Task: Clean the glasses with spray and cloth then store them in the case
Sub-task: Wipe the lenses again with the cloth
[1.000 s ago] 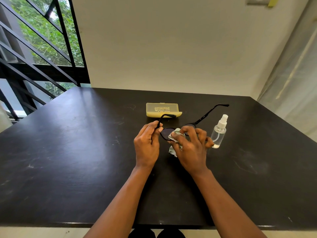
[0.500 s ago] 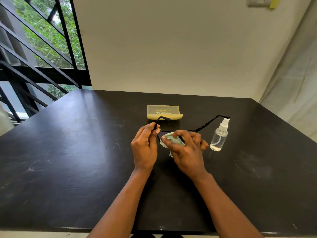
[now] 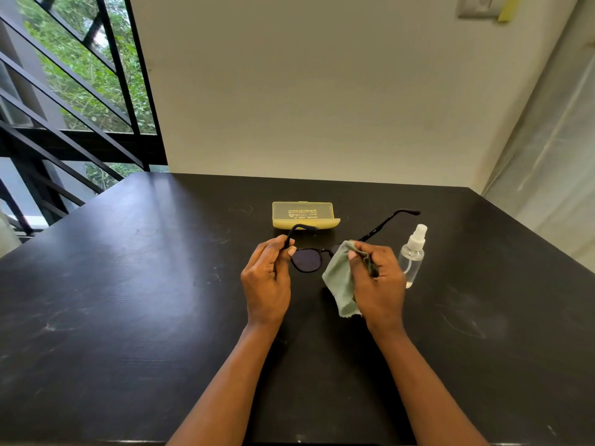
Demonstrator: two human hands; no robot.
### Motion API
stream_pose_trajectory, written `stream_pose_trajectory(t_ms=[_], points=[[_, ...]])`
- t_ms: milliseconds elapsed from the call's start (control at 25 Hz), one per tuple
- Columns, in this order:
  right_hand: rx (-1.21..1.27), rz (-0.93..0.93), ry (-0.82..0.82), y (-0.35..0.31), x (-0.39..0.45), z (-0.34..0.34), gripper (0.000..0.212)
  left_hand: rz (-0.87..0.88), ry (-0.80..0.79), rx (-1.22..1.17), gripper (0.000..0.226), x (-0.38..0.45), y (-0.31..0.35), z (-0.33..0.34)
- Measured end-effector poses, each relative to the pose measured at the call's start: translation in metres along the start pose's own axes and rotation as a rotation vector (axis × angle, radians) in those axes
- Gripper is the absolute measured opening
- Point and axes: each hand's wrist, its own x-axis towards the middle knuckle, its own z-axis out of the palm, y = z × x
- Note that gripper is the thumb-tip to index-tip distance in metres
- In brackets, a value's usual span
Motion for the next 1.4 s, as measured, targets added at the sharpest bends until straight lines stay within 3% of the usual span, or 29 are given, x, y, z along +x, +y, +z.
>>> stream_pose_trajectory(t_ms=[120, 240, 320, 400, 520, 960, 1080, 1200, 1400], points=[[0.150, 0.197, 0.064, -0.004, 0.004, -0.005, 0.017, -0.016, 0.009, -0.008, 0.026, 0.000, 0.000, -0.001], [0.183, 0.226, 0.002, -0.008, 0.002, -0.002, 0.017, -0.021, 0.008, -0.004, 0.025, 0.000, -0.001, 0.000], [-0.012, 0.014, -0.049, -0.007, -0.004, 0.005, 0.018, -0.011, -0.002, 0.004, 0.025, -0.001, 0.000, 0.000], [-0.407, -0.276, -0.120, -0.002, -0.011, 0.015, 0.035, 0.005, -0.022, 0.011, 0.025, -0.002, 0.001, 0.000], [-0.809, -0.482, -0.186, 0.005, -0.013, 0.027, 0.054, 0.009, -0.047, 0.018, 0.026, -0.003, 0.002, 0.000], [-0.686, -0.652, -0.167, 0.008, -0.010, 0.028, 0.034, 0.002, -0.016, 0.037, 0.026, -0.001, 0.001, -0.001], [-0.645, -0.639, -0.201, 0.011, -0.010, 0.025, 0.042, 0.000, 0.004, 0.055, 0.025, 0.000, 0.000, -0.002], [-0.529, -0.551, -0.216, 0.014, -0.009, 0.022, 0.036, 0.003, -0.002, 0.063, 0.026, 0.000, 0.001, -0.003], [-0.182, -0.106, -0.208, 0.001, -0.005, 0.017, 0.028, -0.013, 0.015, 0.056, 0.026, 0.001, 0.003, -0.003]])
